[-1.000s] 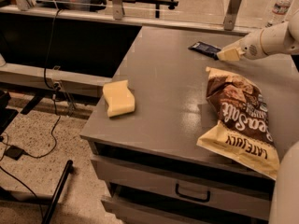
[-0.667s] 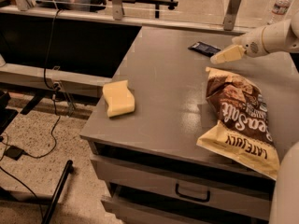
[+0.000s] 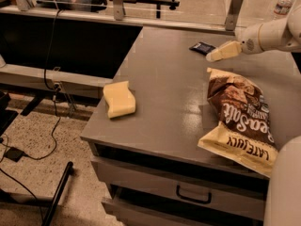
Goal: Move rxbar blueberry near sponge
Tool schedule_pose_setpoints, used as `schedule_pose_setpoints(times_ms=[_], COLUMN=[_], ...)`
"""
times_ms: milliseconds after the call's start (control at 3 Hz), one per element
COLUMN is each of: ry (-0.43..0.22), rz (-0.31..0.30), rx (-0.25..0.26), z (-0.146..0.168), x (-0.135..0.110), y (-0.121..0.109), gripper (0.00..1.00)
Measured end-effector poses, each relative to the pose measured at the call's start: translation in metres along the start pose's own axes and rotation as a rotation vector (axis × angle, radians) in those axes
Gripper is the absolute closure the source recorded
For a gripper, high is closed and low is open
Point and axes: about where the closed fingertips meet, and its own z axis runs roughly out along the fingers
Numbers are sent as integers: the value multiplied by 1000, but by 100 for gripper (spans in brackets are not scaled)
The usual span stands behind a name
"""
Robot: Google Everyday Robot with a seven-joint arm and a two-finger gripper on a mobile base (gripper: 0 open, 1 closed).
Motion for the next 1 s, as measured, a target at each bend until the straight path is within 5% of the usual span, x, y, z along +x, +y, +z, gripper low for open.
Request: schedule_pose_setpoints(times_ms=[667,1000], ry=[20,19], rz=[-7,-5], rx=[-18,-25], z=[35,39], x=[4,5], y=[10,12], gripper=[2,31])
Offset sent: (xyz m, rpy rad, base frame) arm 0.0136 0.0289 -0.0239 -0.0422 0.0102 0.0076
